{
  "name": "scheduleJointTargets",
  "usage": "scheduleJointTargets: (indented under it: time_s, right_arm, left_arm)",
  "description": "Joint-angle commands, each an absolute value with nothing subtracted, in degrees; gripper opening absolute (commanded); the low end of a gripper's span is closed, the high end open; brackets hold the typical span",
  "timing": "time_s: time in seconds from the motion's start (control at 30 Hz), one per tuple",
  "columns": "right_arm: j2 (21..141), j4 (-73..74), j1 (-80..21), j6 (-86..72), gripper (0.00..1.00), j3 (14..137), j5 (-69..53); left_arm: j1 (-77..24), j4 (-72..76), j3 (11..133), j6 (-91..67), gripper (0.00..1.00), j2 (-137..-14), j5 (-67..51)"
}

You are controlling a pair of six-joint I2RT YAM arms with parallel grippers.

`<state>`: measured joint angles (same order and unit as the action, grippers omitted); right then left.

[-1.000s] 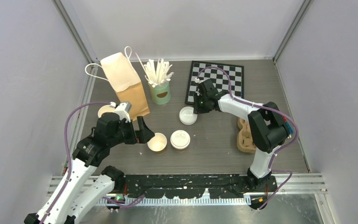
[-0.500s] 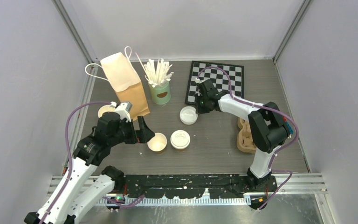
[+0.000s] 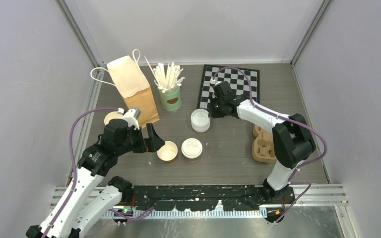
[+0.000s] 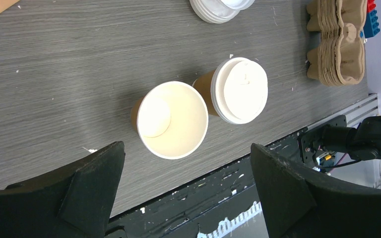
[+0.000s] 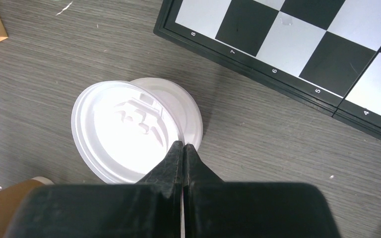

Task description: Pack the takeout coffee

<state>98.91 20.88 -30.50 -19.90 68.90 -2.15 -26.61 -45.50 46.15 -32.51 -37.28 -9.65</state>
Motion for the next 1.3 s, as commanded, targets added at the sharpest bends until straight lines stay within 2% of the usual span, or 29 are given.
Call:
scheduleJointTargets:
  time_s: [0.0,0.27,0.5,0.83,1.27]
  right_arm:
    - [94.66,21.41,-30.45,-21.04,0.0,69.78,-2.26]
    - [87.83,24.02,-30.55,-23.45,0.0,69.41,-3.69]
    - [80.51,24.72,-33.84,-27.13,0.0,67.79,-4.53]
    - [78.76,26.11,-46.49,-30.61,0.0,68.51,3.42]
    - [78.31,25.78,-53.18,-32.25,0.0,68.89,7.35]
  left_arm:
    - [-26.78,-44.33,46.35,-31.99,1.0,-37.56,-9.13]
    - [-26.77,-44.46,48.35,-32.86,0.99,-40.64,-9.2]
    - [-26.81,-41.36,52.72,-34.68,0.86,-47.25,-14.45]
    - [-27.29,-35.71,55.18,-41.07,0.71,-52.64,-17.47]
    - [-29.09,-36.83,55.02,-40.14,0.51,-56.5,-11.66]
